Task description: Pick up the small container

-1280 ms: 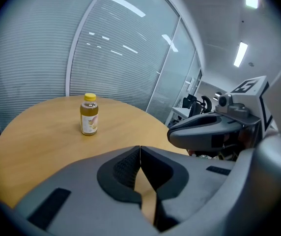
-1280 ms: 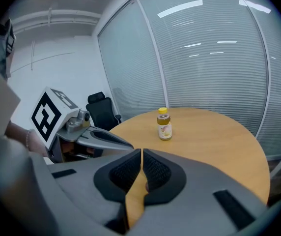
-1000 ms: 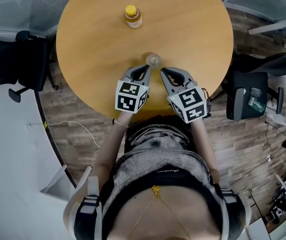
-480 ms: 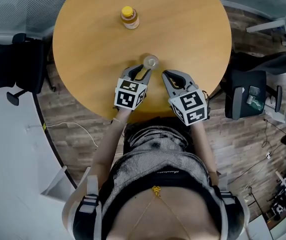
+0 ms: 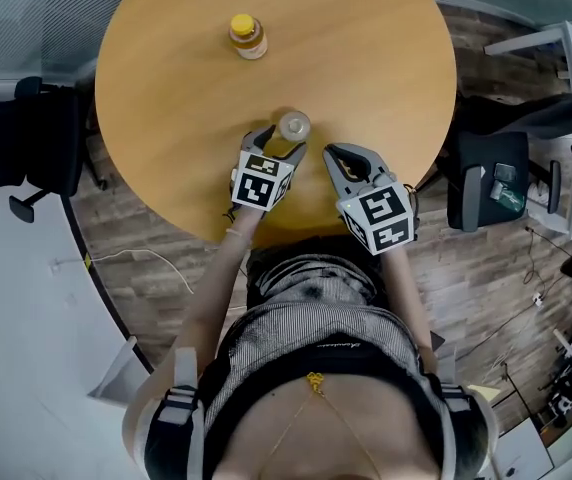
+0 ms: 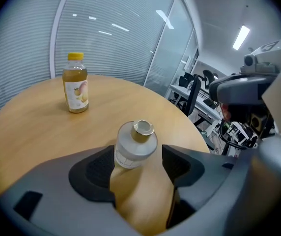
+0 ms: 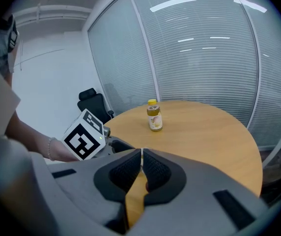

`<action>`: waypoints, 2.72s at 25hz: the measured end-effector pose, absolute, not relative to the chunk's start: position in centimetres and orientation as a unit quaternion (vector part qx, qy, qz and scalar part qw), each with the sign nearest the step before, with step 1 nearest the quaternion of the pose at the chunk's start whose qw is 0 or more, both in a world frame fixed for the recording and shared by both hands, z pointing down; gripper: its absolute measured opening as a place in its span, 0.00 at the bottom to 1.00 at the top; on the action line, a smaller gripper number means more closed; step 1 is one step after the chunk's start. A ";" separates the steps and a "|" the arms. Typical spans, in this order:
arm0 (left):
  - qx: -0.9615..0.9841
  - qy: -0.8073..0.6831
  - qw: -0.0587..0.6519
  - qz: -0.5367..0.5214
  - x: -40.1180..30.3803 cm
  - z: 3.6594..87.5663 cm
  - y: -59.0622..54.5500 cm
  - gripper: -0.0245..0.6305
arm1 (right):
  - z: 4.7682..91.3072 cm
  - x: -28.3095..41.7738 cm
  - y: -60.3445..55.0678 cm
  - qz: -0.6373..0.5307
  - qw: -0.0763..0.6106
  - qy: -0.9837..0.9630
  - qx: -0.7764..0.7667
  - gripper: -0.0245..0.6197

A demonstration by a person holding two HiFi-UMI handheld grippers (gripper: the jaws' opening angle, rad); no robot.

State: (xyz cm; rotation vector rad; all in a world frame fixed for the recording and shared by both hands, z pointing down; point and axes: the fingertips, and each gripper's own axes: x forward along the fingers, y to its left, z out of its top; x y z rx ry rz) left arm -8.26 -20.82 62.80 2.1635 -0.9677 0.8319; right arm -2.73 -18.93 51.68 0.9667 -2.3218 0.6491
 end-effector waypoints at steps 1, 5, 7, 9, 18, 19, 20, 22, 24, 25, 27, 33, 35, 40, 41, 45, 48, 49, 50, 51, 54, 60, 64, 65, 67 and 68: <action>0.819 -0.362 0.311 0.317 -8.1 63.1 -20.9 0.48 | 51.8 -2.6 -18.9 0.243 0.269 -0.859 0.361 0.08; 0.821 -0.355 0.304 0.327 -7.4 64.1 -21.2 0.50 | 52.1 -1.9 -18.7 0.249 0.270 -0.853 0.371 0.08; 0.821 -0.356 0.301 0.330 -7.0 64.5 -21.5 0.52 | 52.3 -1.3 -18.6 0.253 0.271 -0.849 0.377 0.08; 0.820 -0.357 0.300 0.332 -6.9 64.9 -21.7 0.52 | 52.5 -0.9 -18.5 0.257 0.271 -0.845 0.383 0.08; 0.821 -0.367 0.286 0.330 -6.3 65.6 -22.6 0.53 | 52.7 0.1 -18.3 0.263 0.266 -0.839 0.395 0.08; 0.823 -0.365 0.284 0.328 -6.3 65.6 -22.6 0.53 | 52.7 0.0 -18.3 0.263 0.266 -0.839 0.395 0.08; 0.826 -0.363 0.282 0.326 -6.2 65.6 -22.6 0.53 | 52.7 0.0 -18.4 0.262 0.266 -0.840 0.394 0.08; 0.831 -0.359 0.276 0.324 -6.2 65.6 -22.7 0.53 | 52.6 -0.2 -18.4 0.261 0.267 -0.840 0.393 0.08; 0.833 -0.354 0.272 0.325 -6.2 65.6 -22.8 0.53 | 52.5 -0.5 -18.4 0.260 0.267 -0.842 0.391 0.08; 0.834 -0.352 0.272 0.326 -6.2 65.6 -22.7 0.53 | 52.5 -0.7 -18.4 0.260 0.266 -0.843 0.390 0.08; 0.836 -0.349 0.268 0.327 -6.1 65.6 -22.8 0.53 | 52.4 -1.0 -18.4 0.258 0.266 -0.844 0.388 0.08; 0.842 -0.355 0.247 0.324 -6.2 65.7 -23.3 0.55 | 52.3 -1.6 -18.3 0.256 0.268 -0.845 0.387 0.08; 0.840 -0.359 0.246 0.324 -6.2 65.5 -23.4 0.55 | 52.3 -1.6 -18.2 0.255 0.268 -0.845 0.386 0.08; 0.841 -0.358 0.231 0.333 -6.1 65.5 -23.1 0.55 | 52.2 -2.0 -18.0 0.255 0.265 -0.847 0.384 0.08; 0.842 -0.358 0.228 0.334 -6.2 65.5 -23.1 0.55 | 52.1 -2.2 -18.0 0.254 0.265 -0.848 0.383 0.08; 0.844 -0.358 0.221 0.333 -5.9 65.3 -23.1 0.56 | 51.9 -2.4 -18.0 0.254 0.262 -0.850 0.381 0.08; 0.841 -0.368 0.221 0.330 -6.0 65.5 -23.4 0.55 | 51.9 -2.4 -18.0 0.253 0.262 -0.850 0.380 0.08; 0.841 -0.368 0.222 0.329 -6.1 65.5 -23.5 0.55 | 51.9 -2.4 -17.9 0.253 0.262 -0.850 0.380 0.08; 0.841 -0.368 0.222 0.329 -6.2 65.5 -23.5 0.55 | 51.9 -2.4 -17.9 0.252 0.262 -0.850 0.380 0.08; 0.841 -0.368 0.222 0.329 -6.2 65.5 -23.5 0.55 | 51.8 -2.4 -17.8 0.252 0.262 -0.850 0.380 0.08; 0.842 -0.370 0.217 0.326 -6.0 65.4 -23.5 0.55 | 51.8 -2.3 -17.7 0.252 0.263 -0.850 0.380 0.08; 0.845 -0.365 0.214 0.325 -6.0 65.4 -23.5 0.55 | 51.7 -2.7 -17.5 0.250 0.263 -0.853 0.375 0.08; 0.848 -0.352 0.212 0.334 -6.0 65.5 -23.5 0.55 | 51.6 -3.3 -17.5 0.245 0.265 -0.857 0.367 0.08; 0.847 -0.347 0.213 0.340 -6.0 65.6 -23.5 0.55 | 51.6 -3.4 -17.5 0.244 0.265 -0.859 0.365 0.08; 0.847 -0.336 0.215 0.351 -6.0 65.6 -23.5 0.55 | 51.5 -3.7 -17.4 0.241 0.265 -0.861 0.362 0.08; 0.847 -0.330 0.216 0.356 -5.9 65.6 -23.5 0.55 | 51.4 -3.8 -17.4 0.239 0.265 -0.862 0.360 0.08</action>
